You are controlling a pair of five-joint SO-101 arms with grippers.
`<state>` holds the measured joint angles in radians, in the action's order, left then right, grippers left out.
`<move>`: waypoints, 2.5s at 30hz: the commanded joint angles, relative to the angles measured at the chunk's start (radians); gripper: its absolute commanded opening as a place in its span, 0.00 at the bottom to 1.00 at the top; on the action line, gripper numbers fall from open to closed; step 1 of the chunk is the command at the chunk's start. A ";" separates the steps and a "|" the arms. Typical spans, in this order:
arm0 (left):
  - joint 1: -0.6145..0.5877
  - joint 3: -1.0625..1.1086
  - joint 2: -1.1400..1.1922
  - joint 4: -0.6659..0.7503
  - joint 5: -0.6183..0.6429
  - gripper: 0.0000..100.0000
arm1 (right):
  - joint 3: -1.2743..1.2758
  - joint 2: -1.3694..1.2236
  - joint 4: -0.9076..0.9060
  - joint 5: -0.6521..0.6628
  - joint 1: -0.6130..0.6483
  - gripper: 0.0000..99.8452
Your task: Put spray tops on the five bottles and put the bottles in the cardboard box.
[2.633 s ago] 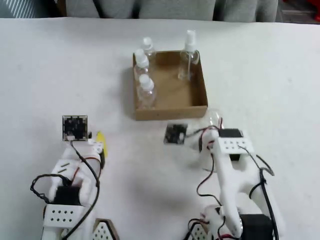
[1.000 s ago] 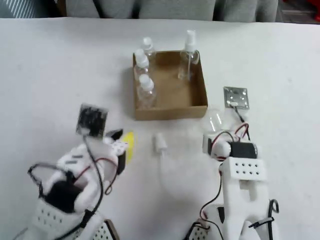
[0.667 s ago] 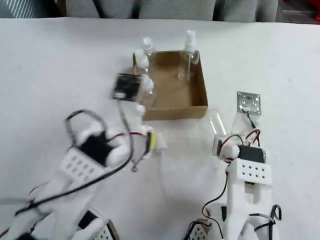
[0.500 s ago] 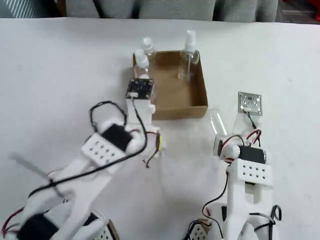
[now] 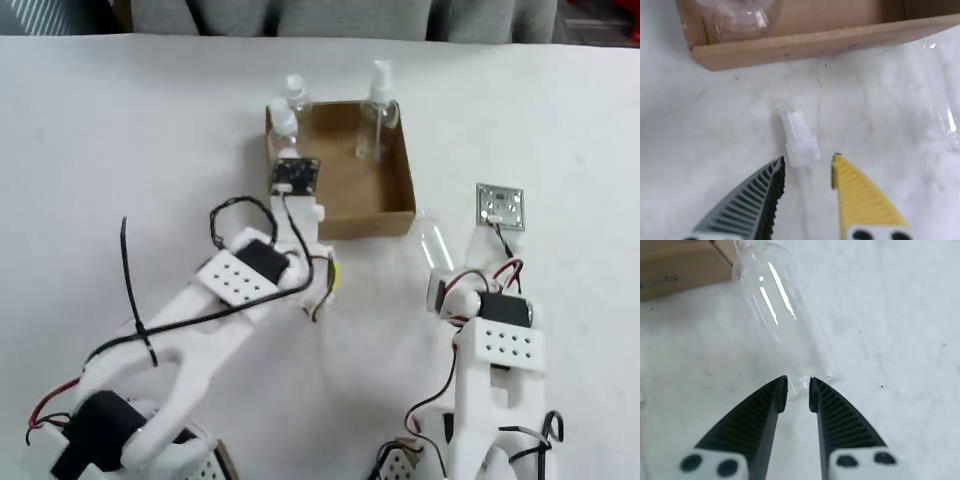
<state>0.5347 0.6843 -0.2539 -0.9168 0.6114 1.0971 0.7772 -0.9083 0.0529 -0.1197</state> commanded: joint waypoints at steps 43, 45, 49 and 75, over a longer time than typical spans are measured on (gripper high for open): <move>0.019 -0.242 0.392 -0.123 0.044 0.10 | 0.006 0.025 0.016 0.014 0.028 0.05; 0.005 -0.210 0.392 -0.054 0.049 0.07 | 0.006 0.024 0.016 0.035 0.028 0.05; -0.004 -0.190 0.392 -0.011 0.051 0.07 | 0.008 0.022 0.016 0.048 0.028 0.05; -0.031 -0.164 0.239 -0.060 0.107 0.15 | 0.009 0.016 0.028 0.052 0.028 0.05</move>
<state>0.5163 0.5278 0.0376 -0.9966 0.7050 1.1078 0.7848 -0.8930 0.0928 -0.1028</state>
